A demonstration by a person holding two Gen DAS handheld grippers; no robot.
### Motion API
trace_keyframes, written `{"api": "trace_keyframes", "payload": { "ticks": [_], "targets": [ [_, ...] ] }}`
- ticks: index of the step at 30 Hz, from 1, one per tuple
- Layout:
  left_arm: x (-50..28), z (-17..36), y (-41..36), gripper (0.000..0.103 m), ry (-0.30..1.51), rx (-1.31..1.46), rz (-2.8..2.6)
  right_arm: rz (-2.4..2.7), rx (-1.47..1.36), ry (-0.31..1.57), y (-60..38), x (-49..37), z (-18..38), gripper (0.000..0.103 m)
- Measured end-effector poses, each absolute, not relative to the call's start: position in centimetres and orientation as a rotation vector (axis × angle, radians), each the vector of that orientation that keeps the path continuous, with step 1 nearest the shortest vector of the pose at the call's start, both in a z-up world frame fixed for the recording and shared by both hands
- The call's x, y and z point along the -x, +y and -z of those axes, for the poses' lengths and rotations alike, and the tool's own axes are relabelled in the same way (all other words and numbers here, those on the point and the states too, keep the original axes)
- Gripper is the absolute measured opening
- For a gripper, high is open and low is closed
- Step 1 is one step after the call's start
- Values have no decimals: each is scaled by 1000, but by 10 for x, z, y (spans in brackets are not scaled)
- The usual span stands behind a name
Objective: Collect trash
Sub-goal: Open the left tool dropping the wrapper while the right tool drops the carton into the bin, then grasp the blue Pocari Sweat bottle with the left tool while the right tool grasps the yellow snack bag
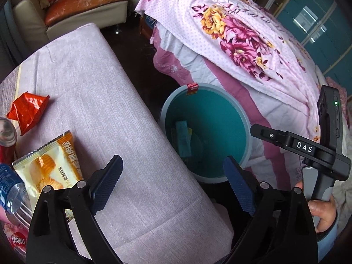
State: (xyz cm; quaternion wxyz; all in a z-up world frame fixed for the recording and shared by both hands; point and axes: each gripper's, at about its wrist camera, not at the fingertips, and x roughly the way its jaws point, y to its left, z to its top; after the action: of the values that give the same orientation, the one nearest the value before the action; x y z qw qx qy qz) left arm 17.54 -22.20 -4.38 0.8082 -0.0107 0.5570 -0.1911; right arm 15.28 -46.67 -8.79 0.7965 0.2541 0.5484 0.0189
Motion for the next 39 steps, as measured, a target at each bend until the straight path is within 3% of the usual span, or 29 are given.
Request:
{"api": "trace_keyframes", "payload": {
  "ticks": [23, 39],
  "targets": [
    [-124, 6, -98, 94, 1089, 177, 260, -193, -398, 1182, -358, -142, 36, 77],
    [-112, 32, 5, 94, 1099, 359, 25, -351, -283, 1251, -264, -162, 43, 77]
  ]
}}
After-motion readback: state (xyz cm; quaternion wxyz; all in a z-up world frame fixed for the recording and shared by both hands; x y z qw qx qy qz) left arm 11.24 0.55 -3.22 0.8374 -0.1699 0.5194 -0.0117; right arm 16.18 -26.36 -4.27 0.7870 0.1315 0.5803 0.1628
